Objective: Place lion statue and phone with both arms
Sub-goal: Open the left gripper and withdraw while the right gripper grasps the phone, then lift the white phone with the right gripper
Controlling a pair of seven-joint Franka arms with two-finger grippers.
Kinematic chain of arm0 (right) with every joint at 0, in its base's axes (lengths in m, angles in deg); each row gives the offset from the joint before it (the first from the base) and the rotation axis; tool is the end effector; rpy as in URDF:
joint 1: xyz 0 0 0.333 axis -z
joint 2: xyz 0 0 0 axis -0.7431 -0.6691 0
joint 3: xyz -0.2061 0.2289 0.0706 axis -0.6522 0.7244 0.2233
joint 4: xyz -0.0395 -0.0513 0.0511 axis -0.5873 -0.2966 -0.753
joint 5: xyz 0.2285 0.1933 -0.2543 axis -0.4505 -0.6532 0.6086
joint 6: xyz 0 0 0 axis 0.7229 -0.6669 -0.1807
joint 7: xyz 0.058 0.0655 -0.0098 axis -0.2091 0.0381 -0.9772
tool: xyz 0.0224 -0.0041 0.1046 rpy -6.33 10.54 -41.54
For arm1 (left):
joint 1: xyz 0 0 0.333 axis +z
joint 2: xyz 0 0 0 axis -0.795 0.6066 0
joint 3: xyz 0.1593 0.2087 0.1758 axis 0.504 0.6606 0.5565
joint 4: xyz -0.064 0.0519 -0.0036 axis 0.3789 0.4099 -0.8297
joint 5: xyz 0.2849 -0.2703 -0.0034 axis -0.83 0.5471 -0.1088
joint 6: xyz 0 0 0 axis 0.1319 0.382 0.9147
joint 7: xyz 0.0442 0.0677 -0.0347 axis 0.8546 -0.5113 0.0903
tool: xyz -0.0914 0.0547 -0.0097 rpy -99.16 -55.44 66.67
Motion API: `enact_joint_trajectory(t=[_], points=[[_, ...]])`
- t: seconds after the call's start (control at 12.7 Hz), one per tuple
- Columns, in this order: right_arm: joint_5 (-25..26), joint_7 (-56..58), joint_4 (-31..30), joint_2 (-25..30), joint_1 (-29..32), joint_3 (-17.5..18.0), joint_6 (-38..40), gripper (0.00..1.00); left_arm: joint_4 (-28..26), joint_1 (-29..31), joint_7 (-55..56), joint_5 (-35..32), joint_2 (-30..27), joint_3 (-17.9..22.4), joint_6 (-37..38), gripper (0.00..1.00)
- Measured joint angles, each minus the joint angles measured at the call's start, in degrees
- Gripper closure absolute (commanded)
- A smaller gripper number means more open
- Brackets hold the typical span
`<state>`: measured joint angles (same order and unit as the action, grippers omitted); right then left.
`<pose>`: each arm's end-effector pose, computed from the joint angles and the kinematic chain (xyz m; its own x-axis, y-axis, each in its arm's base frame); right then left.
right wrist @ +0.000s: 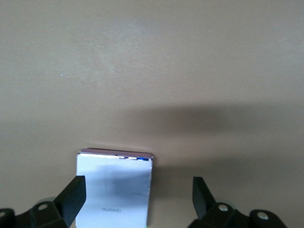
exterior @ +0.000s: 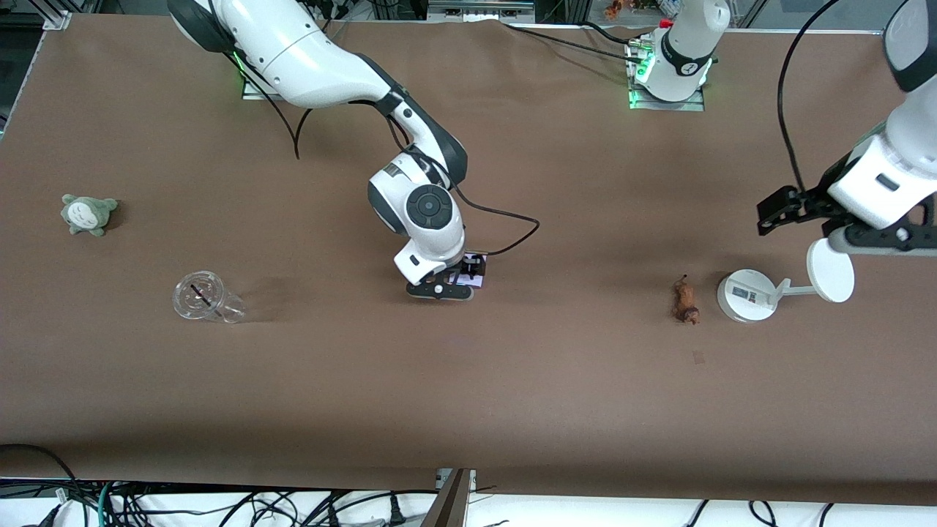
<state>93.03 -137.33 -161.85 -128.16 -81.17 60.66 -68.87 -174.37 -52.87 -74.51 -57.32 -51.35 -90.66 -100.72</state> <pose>0.5716 0.4871 0.2144 0.9971 -0.0743 0.0161 -0.0735 -0.9963 -0.0457 0.5899 -0.0373 0.5796 0.9993 0.0104 0.0368 0.0106 -0.9999 -0.0063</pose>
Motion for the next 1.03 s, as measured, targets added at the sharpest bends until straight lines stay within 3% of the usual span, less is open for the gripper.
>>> enact_joint_trajectory(t=[0.32, 1.03], points=[[0.5, 0.0, 1.0, -1.4, -1.6, 0.0, -1.5, 0.01, -5.4, -0.1, -0.2, 0.0, -6.5, -0.2, 1.8, 0.0], [2.8, 0.0, 1.1, -4.5, -2.6, -0.4, -4.9, 0.01, -5.9, -0.2, -0.5, 0.0, -6.7, -1.1, 3.7, 0.0]])
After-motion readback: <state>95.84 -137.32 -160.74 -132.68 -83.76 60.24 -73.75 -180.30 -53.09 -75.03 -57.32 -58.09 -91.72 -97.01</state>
